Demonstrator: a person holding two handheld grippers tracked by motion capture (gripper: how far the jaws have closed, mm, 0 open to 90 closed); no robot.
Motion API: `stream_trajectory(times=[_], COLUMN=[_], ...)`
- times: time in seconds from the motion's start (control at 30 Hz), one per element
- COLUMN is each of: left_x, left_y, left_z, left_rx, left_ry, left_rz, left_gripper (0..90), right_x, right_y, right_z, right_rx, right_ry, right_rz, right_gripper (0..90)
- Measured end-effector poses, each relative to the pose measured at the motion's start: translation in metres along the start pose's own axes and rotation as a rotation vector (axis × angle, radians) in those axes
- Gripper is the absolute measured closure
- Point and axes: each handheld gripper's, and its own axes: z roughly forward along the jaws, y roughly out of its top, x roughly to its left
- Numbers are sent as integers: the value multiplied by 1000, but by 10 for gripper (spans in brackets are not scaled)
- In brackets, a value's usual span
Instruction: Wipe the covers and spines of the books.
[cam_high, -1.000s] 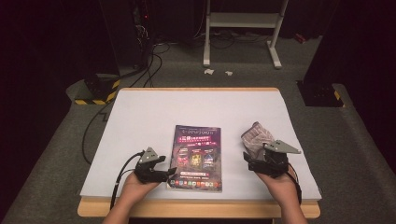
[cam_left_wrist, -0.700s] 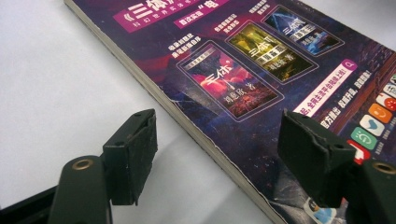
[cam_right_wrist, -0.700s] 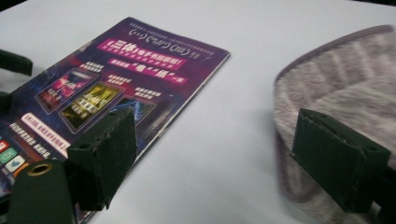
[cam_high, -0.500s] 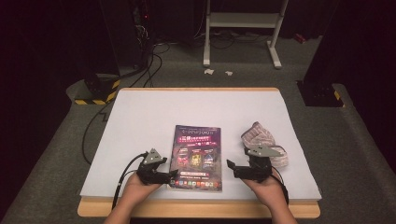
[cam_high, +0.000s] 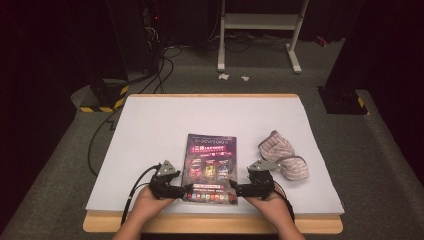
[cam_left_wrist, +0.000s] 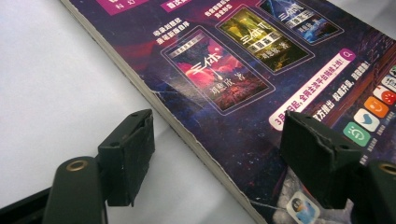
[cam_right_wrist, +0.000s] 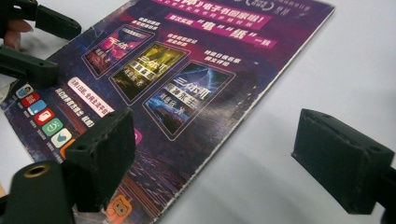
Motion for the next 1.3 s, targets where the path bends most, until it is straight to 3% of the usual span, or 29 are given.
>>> stream_trajectory(times=[0.13, 0.27, 0.7, 1.07, 1.3], left_x=[-3, -5, -12, -22, -25], left_y=[0, 1, 2, 3, 3], left_z=[1, 1, 1, 5, 7], left_rx=[1, 4, 3, -4, -4], left_ry=[-8, -12, -23, -70, -66], left_rz=[6, 7, 17, 36, 46], left_gripper=[278, 291, 332, 375, 380], right_x=[4, 5, 3, -10, -5], right_y=[-2, -4, -5, -7, -8], right_z=[7, 11, 15, 11, 13], right_rx=[36, 58, 94, 68, 69], right_ry=[-30, -24, 14, 25, -9], right_rz=[-17, -27, 25, 99, 85], right_gripper=[140, 147, 160, 242, 243])
